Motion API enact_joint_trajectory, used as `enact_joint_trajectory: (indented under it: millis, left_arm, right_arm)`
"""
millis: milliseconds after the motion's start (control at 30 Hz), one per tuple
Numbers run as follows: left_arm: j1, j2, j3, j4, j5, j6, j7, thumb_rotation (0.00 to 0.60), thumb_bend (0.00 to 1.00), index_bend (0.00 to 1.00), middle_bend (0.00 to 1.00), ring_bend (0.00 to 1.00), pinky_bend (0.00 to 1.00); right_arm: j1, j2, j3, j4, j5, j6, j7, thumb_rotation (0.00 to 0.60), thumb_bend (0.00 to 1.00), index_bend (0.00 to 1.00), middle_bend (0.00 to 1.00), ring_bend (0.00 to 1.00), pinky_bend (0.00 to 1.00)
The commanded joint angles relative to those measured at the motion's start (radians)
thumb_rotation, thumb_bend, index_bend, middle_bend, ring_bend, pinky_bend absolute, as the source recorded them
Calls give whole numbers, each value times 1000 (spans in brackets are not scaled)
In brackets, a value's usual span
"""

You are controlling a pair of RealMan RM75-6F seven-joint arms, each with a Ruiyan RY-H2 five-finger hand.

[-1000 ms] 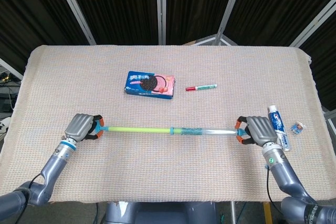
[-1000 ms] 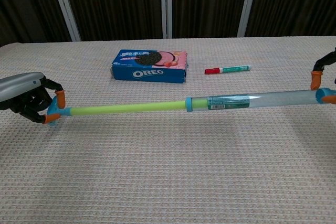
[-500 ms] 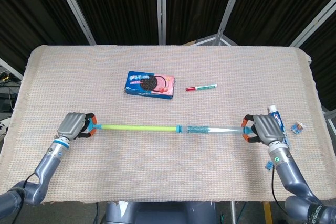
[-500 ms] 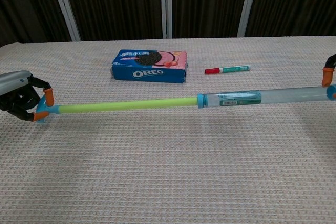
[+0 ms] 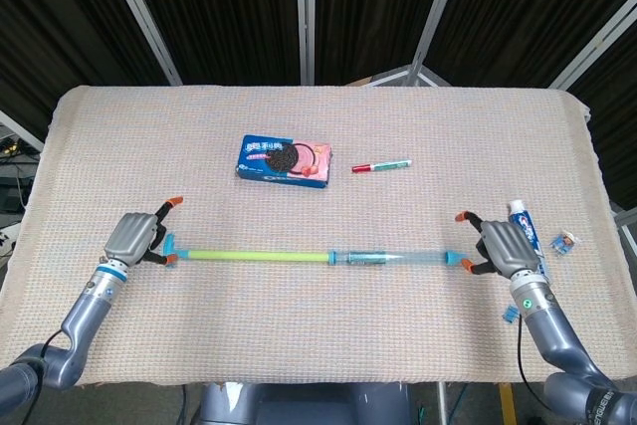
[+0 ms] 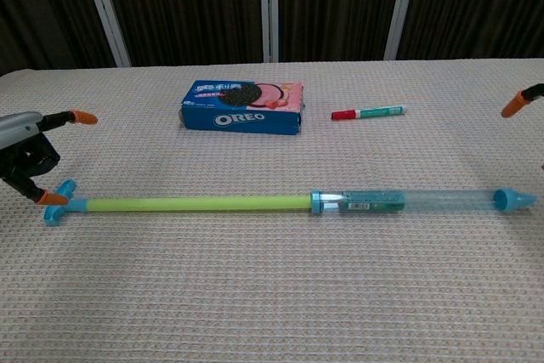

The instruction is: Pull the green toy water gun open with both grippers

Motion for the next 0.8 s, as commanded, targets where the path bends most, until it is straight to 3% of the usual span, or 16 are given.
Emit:
enact_joint_trajectory:
  millis: [33,233,267,333,367,400,467,500,567,600,667,800]
  left_arm:
    - [11,22,-9,-21,2,28,-2,600,0,0,852,833,1000]
    - [65,130,-33,-136,29,180,9,600,0,0,786,786,977]
    - [81,158,-35,-164,36,214,12,600,0,0,730,735,930]
    - [102,192,-34,-202,42,249,21,600,0,0,556,574,742]
    - [111,208,-32,-220,42,261,27,600,0,0,404,433,578]
    - [120,226,-29,-240,43,271,34,600,0,0,237,282,405]
    - [140,264,-23,-284,43,290,54,600,0,0,46,81,173]
    - [155,291,-18,-317,44,305,72,600,0,0,3,21,80]
    - [184,335,-8,-370,46,341,106,600,0,0,0,0,9]
    - [206,362,1,-405,50,366,129,600,0,0,0,0,0]
    - [242,397,17,-453,51,401,162,600,0,0,0,0,0]
    - [279,421,35,-488,63,438,174,600,0,0,0,0,0]
  right_arm:
    - [-17,19,2,-15,-29,23,24,600,0,14,1000,1000,1000]
    - [-106,57,-13,-13,-218,195,103,600,0,30,970,996,1000]
    - [-129,59,-20,2,-270,241,135,600,0,40,944,980,1000]
    - [-156,58,-28,29,-332,299,174,600,0,31,876,921,998]
    - [-168,56,-32,42,-357,326,188,600,0,17,814,863,968]
    - [-179,54,-36,58,-380,353,200,600,0,8,759,812,921]
    - [-201,51,-46,90,-422,399,214,600,0,0,528,587,642]
    - [-216,50,-54,111,-445,427,219,600,0,0,433,482,521]
    - [-241,50,-66,139,-473,467,227,600,0,0,155,158,177]
    - [-257,53,-74,150,-484,486,231,600,0,0,87,83,98]
    - [-279,64,-86,160,-495,503,232,600,0,0,1,0,0]
    - [-305,89,-109,164,-510,513,183,600,0,0,0,0,0]
